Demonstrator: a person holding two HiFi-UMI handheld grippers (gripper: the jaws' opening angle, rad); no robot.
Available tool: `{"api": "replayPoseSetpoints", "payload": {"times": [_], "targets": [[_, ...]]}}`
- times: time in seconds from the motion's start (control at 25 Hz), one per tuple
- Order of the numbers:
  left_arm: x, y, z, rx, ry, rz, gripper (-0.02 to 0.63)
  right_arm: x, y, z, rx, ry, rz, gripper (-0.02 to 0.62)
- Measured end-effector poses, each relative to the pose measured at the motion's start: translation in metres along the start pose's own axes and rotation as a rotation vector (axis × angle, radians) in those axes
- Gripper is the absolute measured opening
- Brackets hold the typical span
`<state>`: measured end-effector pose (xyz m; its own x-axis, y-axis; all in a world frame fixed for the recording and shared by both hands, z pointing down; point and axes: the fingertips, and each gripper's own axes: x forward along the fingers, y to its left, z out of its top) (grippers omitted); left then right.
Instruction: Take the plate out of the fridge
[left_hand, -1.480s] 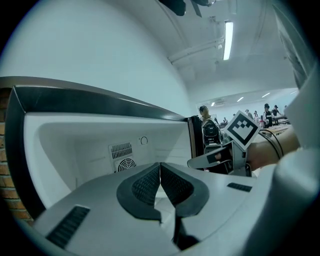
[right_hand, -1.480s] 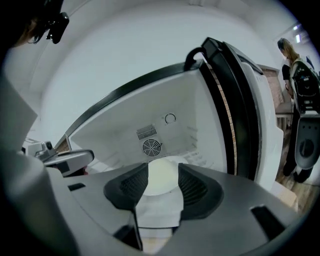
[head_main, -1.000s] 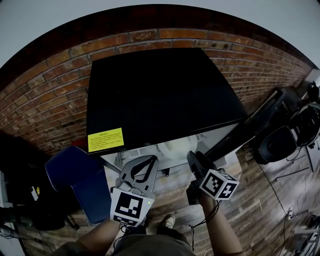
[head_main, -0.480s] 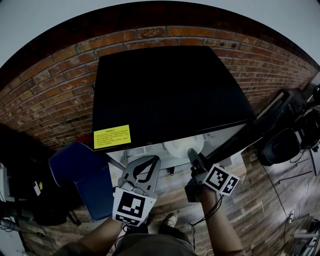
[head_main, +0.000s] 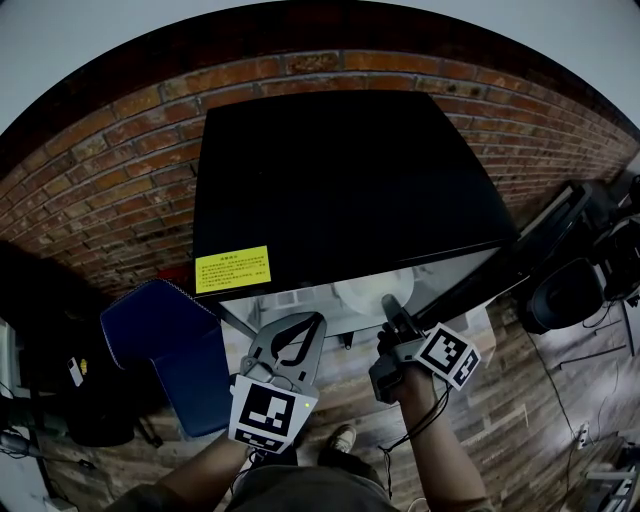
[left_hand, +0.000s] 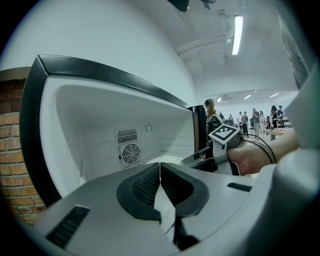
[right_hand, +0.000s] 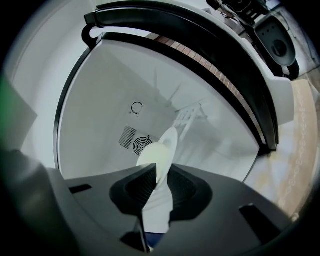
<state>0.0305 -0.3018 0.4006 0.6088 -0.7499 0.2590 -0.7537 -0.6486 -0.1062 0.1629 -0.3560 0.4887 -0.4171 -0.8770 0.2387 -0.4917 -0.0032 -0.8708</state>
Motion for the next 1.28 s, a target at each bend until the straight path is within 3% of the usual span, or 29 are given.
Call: {"api": "replayPoseSetpoints", "payload": {"times": [0.2,0.52,0.8,1.28], "targets": [[-0.003,0.000,-0.001,-0.009,0.000,0.002,0.018,-0.004,-0.004,-0.001,0.145,-0.037,-0.019,0.057],[-0.009,0.001,-0.001,-0.006,-0.005,-0.001,0.018,-0.011,-0.001,-0.002,0.227,-0.083,-0.036,0.032],[-0.016,0.001,-0.002,-0.007,-0.007,-0.004,0.018,-0.017,-0.008,-0.011,0.363,-0.094,-0.048,0.031],[-0.032,0.004,0.005,0.005,-0.036,0.007,0.018,-0.044,0.021,-0.016,0.431,-0.101,-0.007,0.031]]}}
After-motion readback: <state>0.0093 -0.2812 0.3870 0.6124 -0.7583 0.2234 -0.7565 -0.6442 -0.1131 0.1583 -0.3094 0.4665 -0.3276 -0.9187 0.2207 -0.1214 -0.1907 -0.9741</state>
